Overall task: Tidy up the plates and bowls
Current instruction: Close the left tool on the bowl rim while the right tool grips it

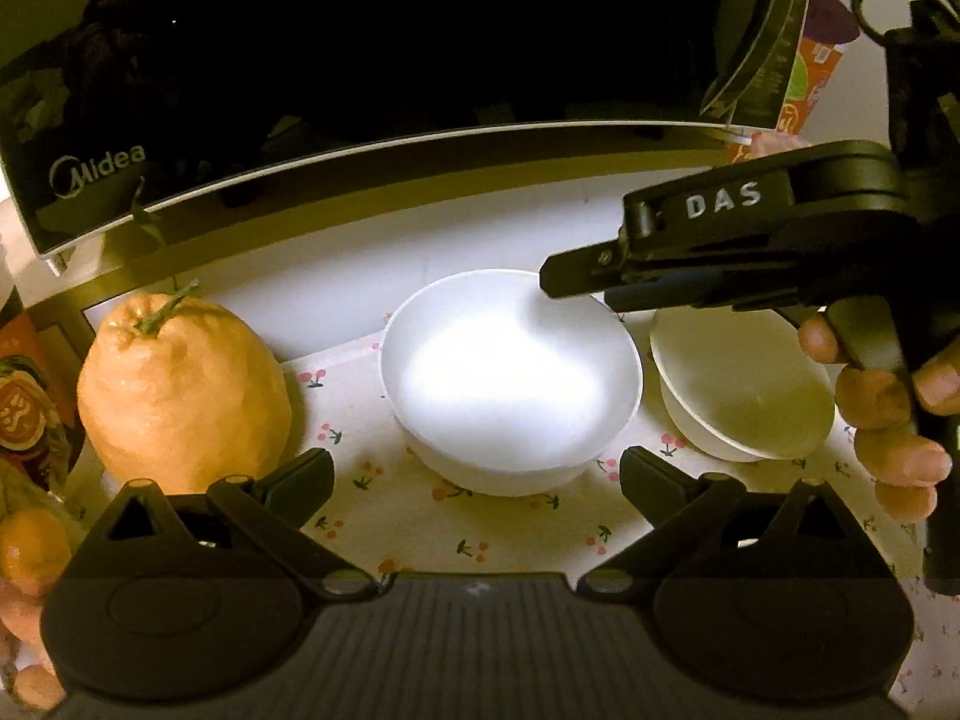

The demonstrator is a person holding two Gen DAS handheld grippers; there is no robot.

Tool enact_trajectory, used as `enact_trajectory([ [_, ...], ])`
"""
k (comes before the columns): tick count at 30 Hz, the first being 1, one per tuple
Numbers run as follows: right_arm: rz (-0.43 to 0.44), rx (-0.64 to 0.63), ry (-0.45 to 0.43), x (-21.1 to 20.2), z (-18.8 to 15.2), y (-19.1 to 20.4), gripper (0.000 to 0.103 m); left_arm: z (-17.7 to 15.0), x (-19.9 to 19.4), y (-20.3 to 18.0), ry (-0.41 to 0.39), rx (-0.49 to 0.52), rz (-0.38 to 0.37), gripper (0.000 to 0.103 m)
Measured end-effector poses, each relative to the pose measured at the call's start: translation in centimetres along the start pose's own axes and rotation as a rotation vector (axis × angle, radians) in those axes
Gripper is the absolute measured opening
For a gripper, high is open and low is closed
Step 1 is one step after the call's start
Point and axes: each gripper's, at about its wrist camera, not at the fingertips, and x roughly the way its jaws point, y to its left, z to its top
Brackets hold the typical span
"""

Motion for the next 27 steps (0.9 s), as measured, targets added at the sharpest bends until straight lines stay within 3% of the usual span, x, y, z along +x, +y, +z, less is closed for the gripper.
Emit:
enact_trajectory([
  [7, -0.014, 0.007, 0.011, 0.6, -0.5, -0.2, 0.021, 0.3, 0.0, -0.2, -0.009, -0.008, -0.04, 0.083],
  [10, -0.019, 0.004, 0.009, 0.7, -0.6, -0.1, 0.021, 0.5, -0.1, -0.5, -0.011, 0.001, -0.045, 0.079],
  [15, -0.028, 0.015, 0.01, 1.0, -0.6, 0.1, 0.02, 0.9, 0.1, -0.9, -0.006, 0.018, -0.024, 0.08],
  [19, -0.06, 0.003, 0.025, 1.7, -0.7, 0.3, 0.02, 0.9, 0.2, -0.3, -0.014, -0.013, 0.004, 0.089],
  [27, -0.059, 0.003, 0.027, 2.6, -1.0, 0.4, 0.02, 0.6, 0.4, 0.6, -0.005, -0.044, -0.041, 0.093],
])
